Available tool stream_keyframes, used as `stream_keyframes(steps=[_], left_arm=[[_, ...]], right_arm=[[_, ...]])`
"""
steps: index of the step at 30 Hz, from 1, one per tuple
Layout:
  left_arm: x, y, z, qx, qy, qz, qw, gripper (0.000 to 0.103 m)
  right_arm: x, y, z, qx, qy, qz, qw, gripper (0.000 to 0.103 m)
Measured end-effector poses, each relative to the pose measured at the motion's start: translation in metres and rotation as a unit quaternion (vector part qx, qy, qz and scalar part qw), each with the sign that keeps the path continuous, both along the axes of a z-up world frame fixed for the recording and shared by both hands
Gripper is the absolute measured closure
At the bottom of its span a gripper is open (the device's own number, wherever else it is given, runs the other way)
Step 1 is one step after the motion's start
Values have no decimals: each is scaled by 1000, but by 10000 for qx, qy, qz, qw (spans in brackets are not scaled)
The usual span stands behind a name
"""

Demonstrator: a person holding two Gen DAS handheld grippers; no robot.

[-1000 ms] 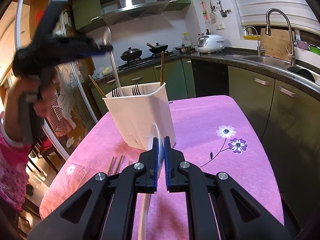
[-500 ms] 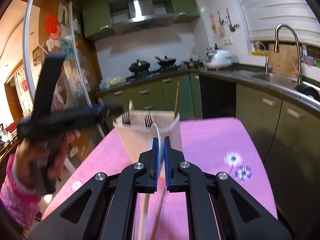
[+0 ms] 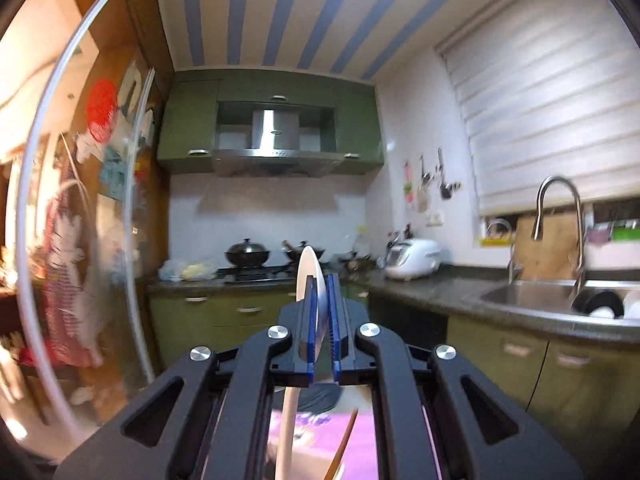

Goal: Organize utensils
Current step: 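Open the right tool to drop the white spoon into the caddy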

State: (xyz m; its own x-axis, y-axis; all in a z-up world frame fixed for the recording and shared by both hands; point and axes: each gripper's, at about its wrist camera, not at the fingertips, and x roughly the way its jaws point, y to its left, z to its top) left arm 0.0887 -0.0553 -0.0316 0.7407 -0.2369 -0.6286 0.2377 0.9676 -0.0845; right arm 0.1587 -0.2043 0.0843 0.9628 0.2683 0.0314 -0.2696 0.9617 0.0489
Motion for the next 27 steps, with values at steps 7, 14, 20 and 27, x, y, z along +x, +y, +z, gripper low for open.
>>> stream_keyframes(steps=[7, 14, 20, 27], left_arm=[[0, 9, 6, 9, -125, 39, 9999, 61], [6, 9, 10, 6, -199, 12, 9998, 61], [4, 7, 12, 8, -223, -40, 9997, 61], [2, 5, 11, 68, -179, -46, 9998, 61]], right_arm=[[45, 21, -33, -244, -34, -385, 9990, 97], [49, 20, -65, -89, 201, -369, 9991, 97], [30, 19, -81, -82, 155, -291, 9994, 60], [5, 12, -81, -18, 85, -330, 9994, 55]])
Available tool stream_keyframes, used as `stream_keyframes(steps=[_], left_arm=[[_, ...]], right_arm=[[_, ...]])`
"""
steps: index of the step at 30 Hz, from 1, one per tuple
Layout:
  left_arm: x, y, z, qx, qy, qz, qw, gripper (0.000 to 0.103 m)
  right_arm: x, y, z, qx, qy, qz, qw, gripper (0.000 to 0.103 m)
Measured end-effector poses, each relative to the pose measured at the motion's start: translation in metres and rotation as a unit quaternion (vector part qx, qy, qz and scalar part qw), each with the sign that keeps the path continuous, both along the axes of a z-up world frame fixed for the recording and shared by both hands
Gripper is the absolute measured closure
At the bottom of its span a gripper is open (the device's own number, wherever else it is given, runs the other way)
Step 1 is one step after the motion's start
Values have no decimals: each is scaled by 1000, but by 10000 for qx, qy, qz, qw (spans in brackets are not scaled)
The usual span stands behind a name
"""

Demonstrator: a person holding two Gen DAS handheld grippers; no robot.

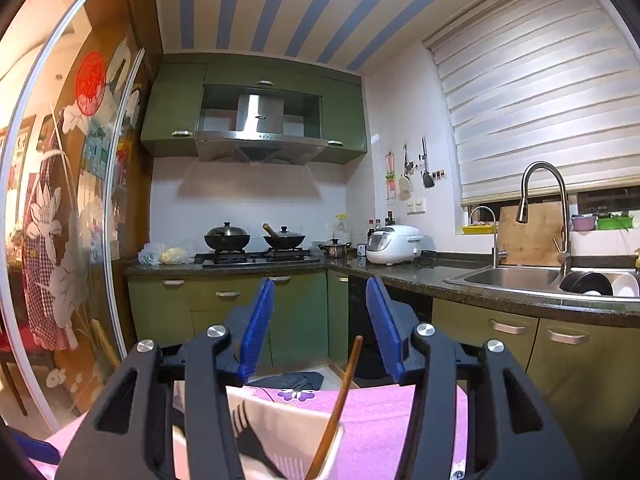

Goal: Organize utensils
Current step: 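Open the right tool to drop the white spoon into the caddy, then move both open tools back down to the remaining chopsticks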

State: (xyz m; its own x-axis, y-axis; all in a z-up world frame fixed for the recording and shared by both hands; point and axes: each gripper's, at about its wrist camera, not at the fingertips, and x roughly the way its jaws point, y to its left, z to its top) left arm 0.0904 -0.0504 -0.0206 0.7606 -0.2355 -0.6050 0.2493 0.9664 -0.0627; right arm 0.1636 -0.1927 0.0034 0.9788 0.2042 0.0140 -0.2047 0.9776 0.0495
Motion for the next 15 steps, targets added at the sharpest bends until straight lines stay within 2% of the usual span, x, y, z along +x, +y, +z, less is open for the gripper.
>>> stream_keyframes(steps=[4, 7, 9, 12, 15], left_arm=[[-4, -2, -4, 108, 107, 72, 9999, 61], [-6, -1, -17, 195, 339, 191, 9991, 61], [-7, -1, -29, 237, 510, 249, 9981, 61], [-6, -1, -51, 360, 786, 415, 9954, 61], [-4, -2, -73, 453, 1077, 486, 9920, 61]], right_arm=[[-33, -14, 9, 125, 117, 92, 9998, 53], [-61, -27, 10, 55, 540, 271, 9982, 48], [-80, -34, 4, -65, 883, 394, 9953, 38], [-110, -46, -13, -237, 1315, 519, 9897, 29], [-140, -58, -34, -390, 1555, 366, 9864, 28]])
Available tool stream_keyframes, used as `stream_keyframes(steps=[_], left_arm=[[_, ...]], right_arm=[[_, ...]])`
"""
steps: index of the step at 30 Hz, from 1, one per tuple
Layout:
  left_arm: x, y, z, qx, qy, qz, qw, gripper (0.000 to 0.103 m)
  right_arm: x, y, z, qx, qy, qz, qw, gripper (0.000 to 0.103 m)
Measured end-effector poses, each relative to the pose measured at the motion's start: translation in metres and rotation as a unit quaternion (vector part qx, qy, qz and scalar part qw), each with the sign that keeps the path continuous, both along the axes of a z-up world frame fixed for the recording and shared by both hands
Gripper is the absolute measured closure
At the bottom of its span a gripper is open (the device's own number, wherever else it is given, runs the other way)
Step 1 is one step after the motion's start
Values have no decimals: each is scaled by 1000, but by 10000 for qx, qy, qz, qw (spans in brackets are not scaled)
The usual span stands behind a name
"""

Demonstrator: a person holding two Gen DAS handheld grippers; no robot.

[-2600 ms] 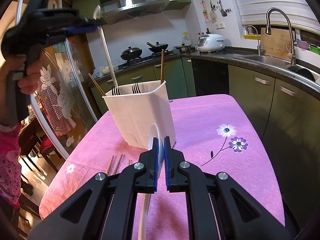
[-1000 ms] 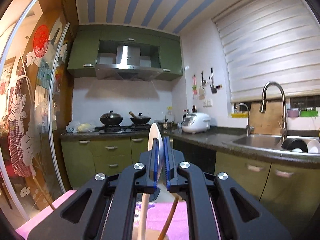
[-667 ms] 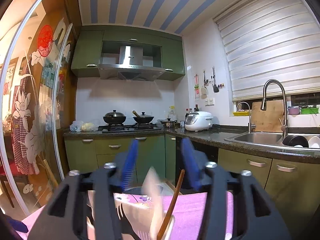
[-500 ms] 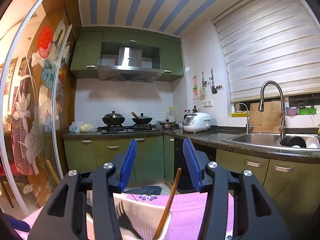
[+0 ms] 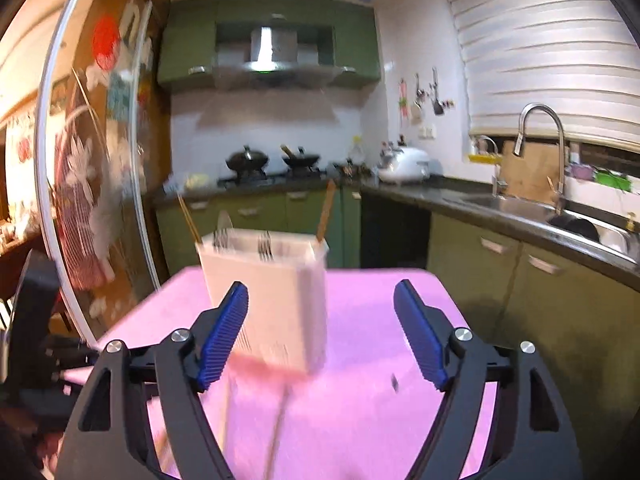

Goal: Organize utensils
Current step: 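Move both open tools back down to the remaining chopsticks, then grasp a wooden chopstick with the left tool while the right tool grasps another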

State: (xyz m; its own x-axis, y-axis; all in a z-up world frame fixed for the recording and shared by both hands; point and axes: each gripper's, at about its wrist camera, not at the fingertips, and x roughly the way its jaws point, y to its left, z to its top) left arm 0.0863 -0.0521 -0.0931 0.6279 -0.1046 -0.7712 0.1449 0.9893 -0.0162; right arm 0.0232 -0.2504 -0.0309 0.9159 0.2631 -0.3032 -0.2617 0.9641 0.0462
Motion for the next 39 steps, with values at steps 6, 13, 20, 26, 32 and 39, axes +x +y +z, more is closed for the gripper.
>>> stream_keyframes(steps=[6, 13, 20, 26, 32, 39], left_arm=[[14, 7, -25, 50, 396, 410, 9984, 67], [22, 4, -39, 35, 570, 461, 9973, 73], [29, 2, -46, 136, 661, 546, 9962, 79], [31, 1, -47, 143, 619, 526, 9966, 79], [30, 3, -47, 67, 587, 521, 9969, 84], [29, 19, -45, 65, 679, 743, 9949, 92]], right_arm=[[-20, -29, -30, 341, 557, -134, 9978, 32], [-10, -33, -33, 320, 774, -115, 9964, 32], [2, -11, -30, 236, 934, 143, 9952, 32], [14, 32, -45, -261, 1389, 703, 9875, 26], [23, 59, -60, -604, 1724, 907, 9790, 26], [27, 58, -65, -649, 1817, 794, 9780, 25]])
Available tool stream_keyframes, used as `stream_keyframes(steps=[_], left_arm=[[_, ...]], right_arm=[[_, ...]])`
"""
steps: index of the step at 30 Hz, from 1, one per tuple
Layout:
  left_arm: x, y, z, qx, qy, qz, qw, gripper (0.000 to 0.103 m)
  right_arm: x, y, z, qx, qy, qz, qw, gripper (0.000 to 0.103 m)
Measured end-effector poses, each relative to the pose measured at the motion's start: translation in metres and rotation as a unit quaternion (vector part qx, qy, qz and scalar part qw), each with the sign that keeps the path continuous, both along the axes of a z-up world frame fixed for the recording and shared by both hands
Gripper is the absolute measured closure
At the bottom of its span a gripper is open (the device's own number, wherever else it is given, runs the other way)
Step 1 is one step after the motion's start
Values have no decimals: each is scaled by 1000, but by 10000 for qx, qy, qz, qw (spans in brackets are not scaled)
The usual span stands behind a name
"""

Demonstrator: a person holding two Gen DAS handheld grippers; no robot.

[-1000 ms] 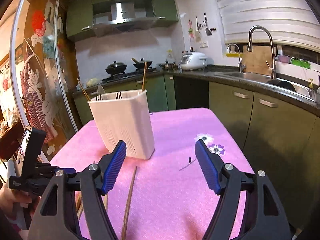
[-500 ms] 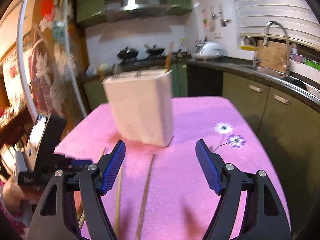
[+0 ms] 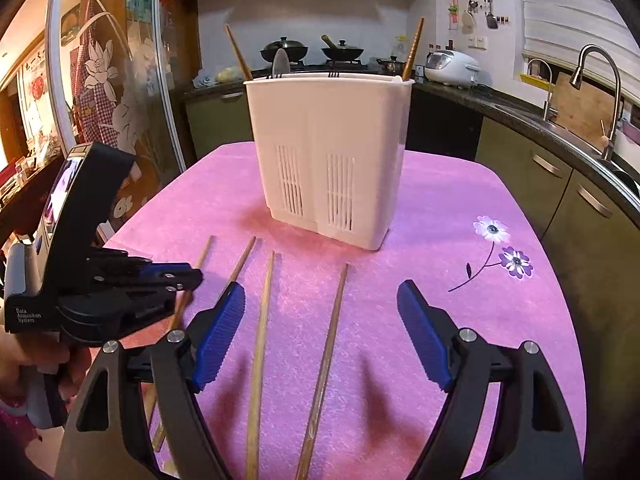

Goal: Organize utensils
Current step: 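Grasp a wooden chopstick with the left tool while the right tool grasps another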

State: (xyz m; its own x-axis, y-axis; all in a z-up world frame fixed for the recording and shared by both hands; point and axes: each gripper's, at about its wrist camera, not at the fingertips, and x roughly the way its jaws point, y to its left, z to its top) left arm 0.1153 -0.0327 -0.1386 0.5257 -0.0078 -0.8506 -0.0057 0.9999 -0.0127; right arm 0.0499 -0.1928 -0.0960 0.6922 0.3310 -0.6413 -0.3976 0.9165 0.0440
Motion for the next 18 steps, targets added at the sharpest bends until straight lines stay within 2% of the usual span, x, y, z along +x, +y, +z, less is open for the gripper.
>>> stream_keyframes(steps=[3, 5, 7, 10, 16, 17, 18], left_arm=[[0, -4, 0, 51, -3, -24, 10000, 92], [2, -7, 0, -7, 3, 45, 10000, 84], [3, -17, -1, 89, -25, -60, 9999, 83], [1, -25, -1, 124, -36, -262, 9996, 97], [-4, -22, -1, 84, 72, -450, 9989, 97], [-5, -20, -1, 100, 75, -457, 9989, 97], [-6, -19, -1, 127, 76, -463, 9988, 97]], right_arm=[[-1, -1, 1, 23, 13, 2, 10000, 25], [0, 1, 0, 9, 35, 28, 10000, 25], [-1, 3, -1, -30, 47, 61, 10000, 25], [0, 8, -3, -145, 113, 193, 9996, 24], [8, 19, -10, -280, 474, 519, 9971, 22], [10, 22, -13, -281, 562, 565, 9964, 26], [12, 25, -16, -260, 680, 632, 9953, 34]])
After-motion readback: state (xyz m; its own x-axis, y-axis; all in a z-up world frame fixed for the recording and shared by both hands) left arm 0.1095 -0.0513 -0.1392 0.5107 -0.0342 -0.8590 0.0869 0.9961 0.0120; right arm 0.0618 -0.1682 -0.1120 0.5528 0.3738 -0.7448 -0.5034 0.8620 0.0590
